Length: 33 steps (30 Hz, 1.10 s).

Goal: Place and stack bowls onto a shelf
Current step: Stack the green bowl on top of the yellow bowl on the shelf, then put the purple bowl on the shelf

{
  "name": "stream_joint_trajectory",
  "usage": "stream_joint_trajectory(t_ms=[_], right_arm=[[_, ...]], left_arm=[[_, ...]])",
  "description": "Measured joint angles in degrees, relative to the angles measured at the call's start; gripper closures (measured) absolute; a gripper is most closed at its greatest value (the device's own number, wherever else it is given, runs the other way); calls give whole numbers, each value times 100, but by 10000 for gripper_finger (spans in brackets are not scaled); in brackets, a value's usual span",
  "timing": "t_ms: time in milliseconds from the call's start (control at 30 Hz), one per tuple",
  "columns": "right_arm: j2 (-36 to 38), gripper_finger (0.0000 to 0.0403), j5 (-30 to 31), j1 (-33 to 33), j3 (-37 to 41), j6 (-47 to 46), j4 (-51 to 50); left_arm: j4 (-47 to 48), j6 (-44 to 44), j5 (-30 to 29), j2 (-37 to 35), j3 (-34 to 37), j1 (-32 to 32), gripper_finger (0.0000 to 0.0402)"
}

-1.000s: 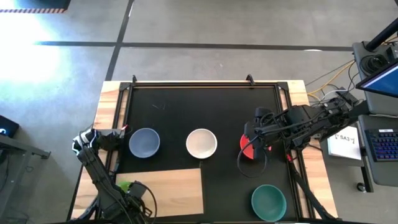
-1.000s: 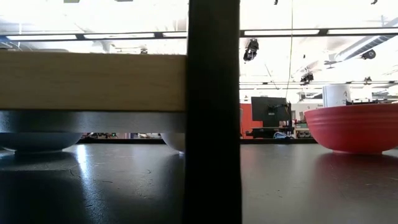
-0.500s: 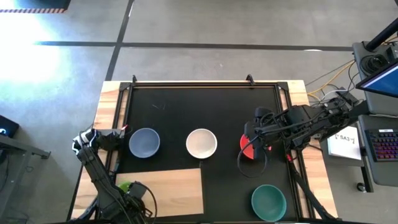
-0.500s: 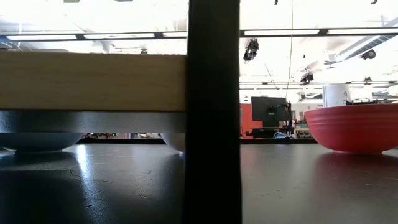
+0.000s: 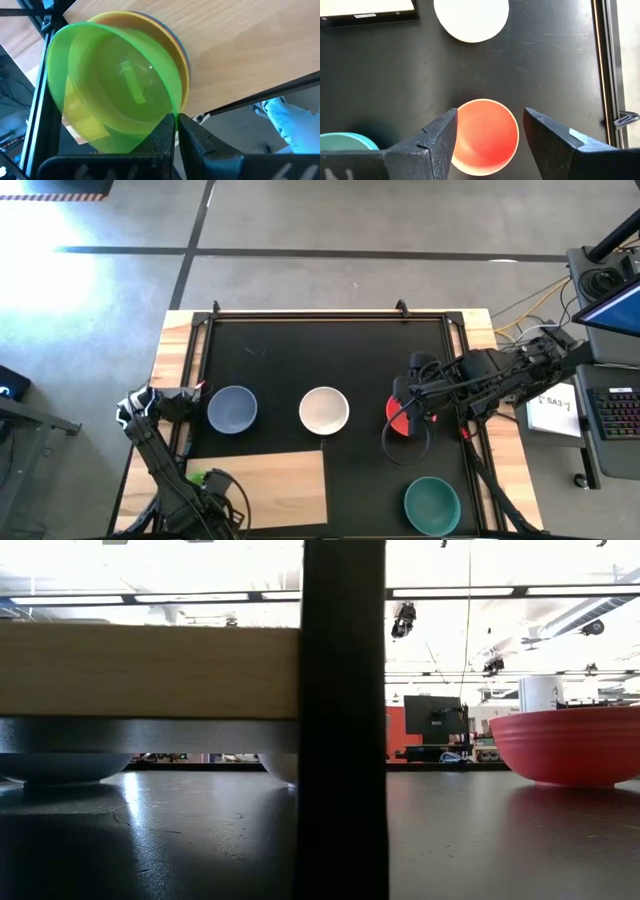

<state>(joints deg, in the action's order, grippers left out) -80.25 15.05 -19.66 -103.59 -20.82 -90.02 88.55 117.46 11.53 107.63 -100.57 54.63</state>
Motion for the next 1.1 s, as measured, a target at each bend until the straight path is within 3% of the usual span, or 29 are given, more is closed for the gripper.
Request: stream_joint_trajectory(t_ms=[400, 700, 933, 1100], right_arm=[[0, 188, 0, 0, 0, 131, 0], [0, 188, 0, 26, 0, 260, 0], [6, 188, 0, 257, 0, 363, 0], [41, 188, -2, 422, 0, 217, 0]], left_arm=[[-162, -142, 4, 98, 11, -104, 394], [-189, -267, -5, 87, -121, -186, 311], [170, -896, -1106, 85, -373, -651, 263], [139, -2298, -1460, 76, -141, -1298, 261]])
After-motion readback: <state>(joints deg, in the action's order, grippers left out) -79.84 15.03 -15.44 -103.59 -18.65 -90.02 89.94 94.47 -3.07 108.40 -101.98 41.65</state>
